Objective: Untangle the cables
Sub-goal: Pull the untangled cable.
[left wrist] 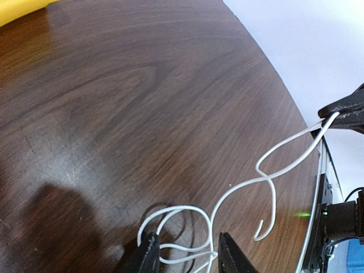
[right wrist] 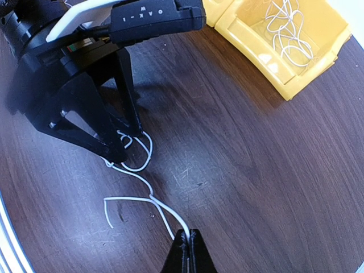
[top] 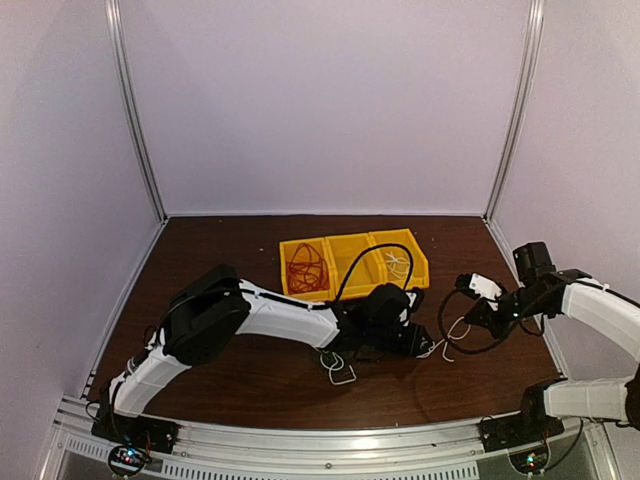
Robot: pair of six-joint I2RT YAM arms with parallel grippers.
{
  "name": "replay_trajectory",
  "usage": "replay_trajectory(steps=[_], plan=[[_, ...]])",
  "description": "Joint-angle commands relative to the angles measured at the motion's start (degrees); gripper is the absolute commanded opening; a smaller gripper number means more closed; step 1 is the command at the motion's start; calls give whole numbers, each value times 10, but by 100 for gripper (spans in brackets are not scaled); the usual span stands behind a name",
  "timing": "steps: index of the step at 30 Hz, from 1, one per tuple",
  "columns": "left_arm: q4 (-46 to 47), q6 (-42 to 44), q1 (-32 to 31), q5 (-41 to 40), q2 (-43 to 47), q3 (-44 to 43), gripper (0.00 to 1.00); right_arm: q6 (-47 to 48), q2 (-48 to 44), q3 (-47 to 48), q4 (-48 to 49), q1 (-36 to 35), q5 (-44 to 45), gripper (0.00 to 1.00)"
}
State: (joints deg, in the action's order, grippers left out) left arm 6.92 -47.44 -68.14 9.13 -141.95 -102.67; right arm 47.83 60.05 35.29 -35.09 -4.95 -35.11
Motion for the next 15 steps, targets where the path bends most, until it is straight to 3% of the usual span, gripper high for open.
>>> replay_trajectory(steps=[1, 6, 15], plan=[[25, -23, 3, -15, 32, 15, 36, 2, -9, -3, 3, -5, -13, 0], [28, -47, 3, -14, 26, 15, 33, 2, -12, -3, 2, -5, -14, 0], [66, -33, 3, -62, 86, 84, 40, 3, -12, -4, 1, -6, -16, 0]])
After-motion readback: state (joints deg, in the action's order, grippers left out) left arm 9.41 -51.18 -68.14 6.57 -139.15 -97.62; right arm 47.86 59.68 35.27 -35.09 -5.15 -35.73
